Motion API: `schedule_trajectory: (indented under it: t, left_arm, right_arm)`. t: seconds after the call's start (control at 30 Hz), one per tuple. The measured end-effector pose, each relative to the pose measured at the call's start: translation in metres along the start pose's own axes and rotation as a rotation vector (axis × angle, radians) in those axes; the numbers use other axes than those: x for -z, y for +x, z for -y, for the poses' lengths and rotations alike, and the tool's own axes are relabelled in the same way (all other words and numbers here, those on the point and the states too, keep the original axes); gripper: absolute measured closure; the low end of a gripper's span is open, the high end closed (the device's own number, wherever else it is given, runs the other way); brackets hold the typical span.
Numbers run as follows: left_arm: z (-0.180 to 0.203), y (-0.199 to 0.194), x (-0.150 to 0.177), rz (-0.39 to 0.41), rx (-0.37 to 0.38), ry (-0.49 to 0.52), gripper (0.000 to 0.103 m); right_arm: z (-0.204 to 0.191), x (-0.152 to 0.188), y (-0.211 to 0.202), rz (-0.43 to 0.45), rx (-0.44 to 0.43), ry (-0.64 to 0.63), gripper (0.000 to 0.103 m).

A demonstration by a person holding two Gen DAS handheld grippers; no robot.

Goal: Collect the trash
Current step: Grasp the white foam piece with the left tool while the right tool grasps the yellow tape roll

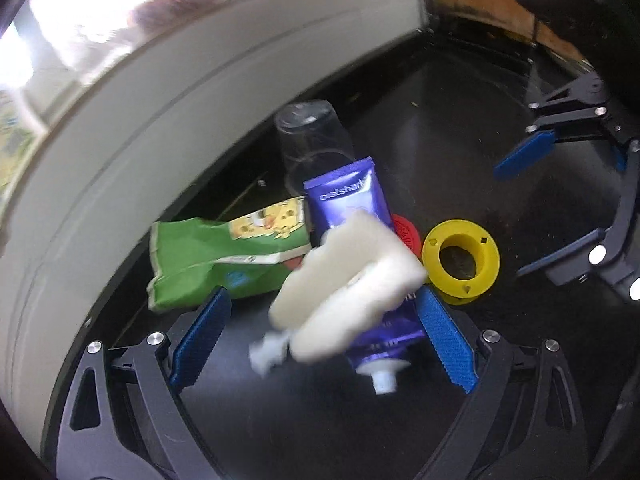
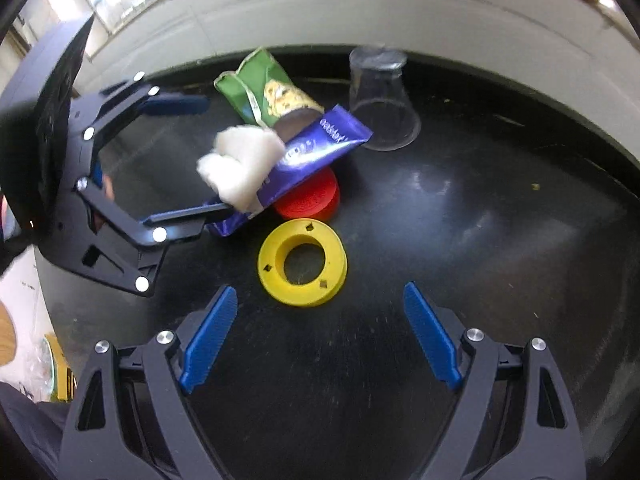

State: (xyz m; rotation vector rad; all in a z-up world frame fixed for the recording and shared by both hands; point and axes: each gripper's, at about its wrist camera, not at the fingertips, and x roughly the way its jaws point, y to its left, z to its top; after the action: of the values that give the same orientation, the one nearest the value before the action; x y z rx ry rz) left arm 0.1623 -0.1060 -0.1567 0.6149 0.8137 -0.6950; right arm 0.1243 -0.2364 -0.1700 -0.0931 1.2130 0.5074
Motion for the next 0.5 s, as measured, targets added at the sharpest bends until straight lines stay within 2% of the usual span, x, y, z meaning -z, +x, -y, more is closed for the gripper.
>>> schedule_trajectory:
  t: [0.13, 0.2, 0.27, 0.33, 0.43, 0.5]
  left_arm:
    - [-0.003, 0.015, -0.003, -0.001, 0.062, 0.052, 0.012]
    - [-0.007, 0.019, -0.003, 0.012, 0.092, 0.036, 0.017]
    - [-0.01, 0.019, -0.004, 0.015, 0.127, 0.002, 0.035]
    - [-0.01, 0.017, -0.003, 0.016, 0.148, -0.031, 0.043]
    - [-0.007, 0.01, -0.001, 0.025, 0.129, -0.058, 0.061]
    - [-0.009, 0.005, 0.0, 0.028, 0.116, -0.105, 0.067]
  right_arm:
    - [0.001, -0.007, 0.019, -0.011, -0.013, -0.037, 0.021]
    - [-0.001, -0.009, 0.025, -0.014, -0.015, -0.057, 0.023]
    - [-0.004, -0.009, 0.026, -0.005, 0.001, -0.084, 0.029]
    - [-0.01, -0.009, 0.025, 0.002, 0.012, -0.124, 0.047]
    - [-0.014, -0.008, 0.025, 0.003, 0.019, -0.153, 0.048]
    - [-0.015, -0.007, 0.023, 0.005, 0.022, -0.153, 0.048]
